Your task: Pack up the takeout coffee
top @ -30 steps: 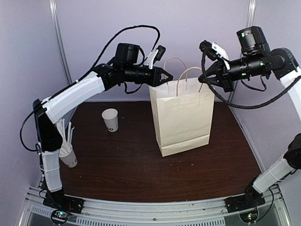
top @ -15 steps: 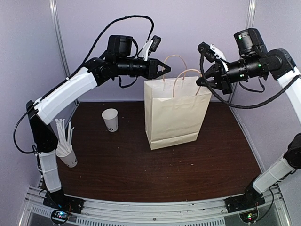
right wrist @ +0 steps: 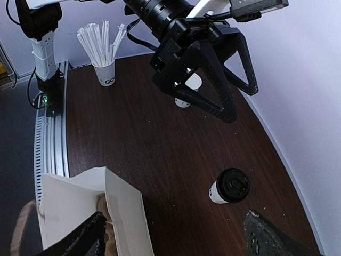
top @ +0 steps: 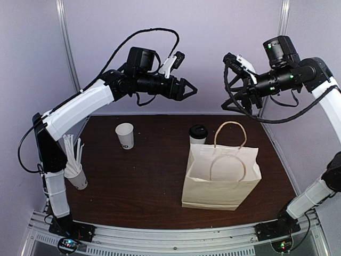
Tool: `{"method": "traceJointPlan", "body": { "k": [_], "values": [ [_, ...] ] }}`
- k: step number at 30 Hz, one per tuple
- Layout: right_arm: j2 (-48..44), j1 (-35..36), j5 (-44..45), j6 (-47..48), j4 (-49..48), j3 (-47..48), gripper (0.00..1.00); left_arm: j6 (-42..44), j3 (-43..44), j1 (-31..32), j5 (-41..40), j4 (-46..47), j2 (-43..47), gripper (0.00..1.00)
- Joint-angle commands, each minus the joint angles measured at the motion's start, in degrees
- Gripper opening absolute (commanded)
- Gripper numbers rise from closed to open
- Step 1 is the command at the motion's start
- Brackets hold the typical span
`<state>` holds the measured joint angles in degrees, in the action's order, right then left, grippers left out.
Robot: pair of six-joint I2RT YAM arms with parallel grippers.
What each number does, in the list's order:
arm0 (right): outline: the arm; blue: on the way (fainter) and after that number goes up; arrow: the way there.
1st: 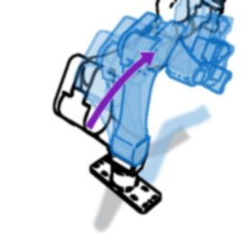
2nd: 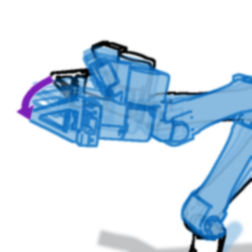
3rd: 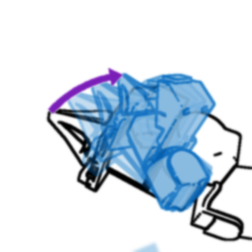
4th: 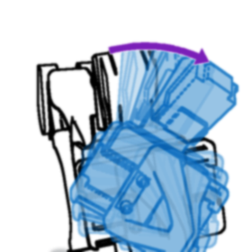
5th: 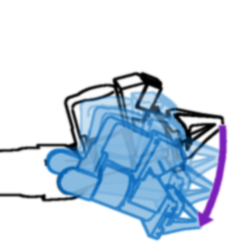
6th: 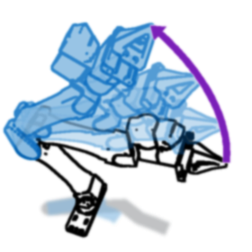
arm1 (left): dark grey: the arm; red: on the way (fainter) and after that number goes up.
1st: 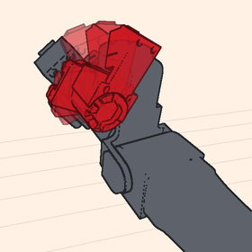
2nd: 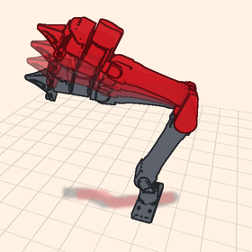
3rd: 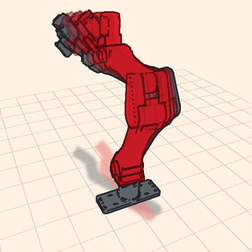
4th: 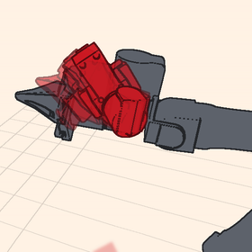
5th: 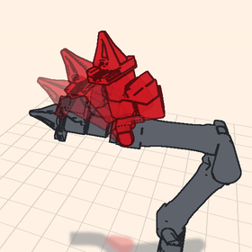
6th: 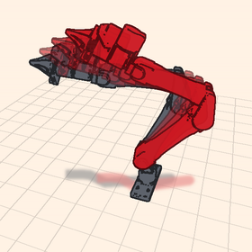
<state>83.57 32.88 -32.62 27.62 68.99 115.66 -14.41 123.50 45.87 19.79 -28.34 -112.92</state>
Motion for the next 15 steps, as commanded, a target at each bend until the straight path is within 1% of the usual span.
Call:
{"method": "traceJointPlan", "body": {
  "k": [1,5,7,10,12,15],
  "values": [
    [-2.3,-1.2,-2.2,-0.7,1.9,1.1,0.89,1.3,-3.0,0.3,0.6,2.9,5.1,0.83],
    [-3.7,-4.2,-2.5,-0.9,2.1,-0.7,0.89,2.3,-8.9,0.8,4.7,2.8,8.7,0.81],
    [-4.5,-6.2,-2.9,-0.7,2.8,-2.0,0.89,4.4,-12.7,1.5,7.8,2.5,11.2,0.80],
    [-5.9,-9.2,-5.7,0.4,4.2,-5.1,0.89,7.9,-18.0,3.3,10.3,1.1,14.2,0.80],
    [-7.3,-9.4,-6.9,2.4,5.4,-8.3,0.89,9.0,-21.6,4.4,10.0,0.8,16.0,0.80],
    [-8.9,-9.4,-9.7,4.5,6.7,-13.4,0.89,10.3,-26.8,7.0,5.7,1.5,19.0,0.79]
  ]
}}
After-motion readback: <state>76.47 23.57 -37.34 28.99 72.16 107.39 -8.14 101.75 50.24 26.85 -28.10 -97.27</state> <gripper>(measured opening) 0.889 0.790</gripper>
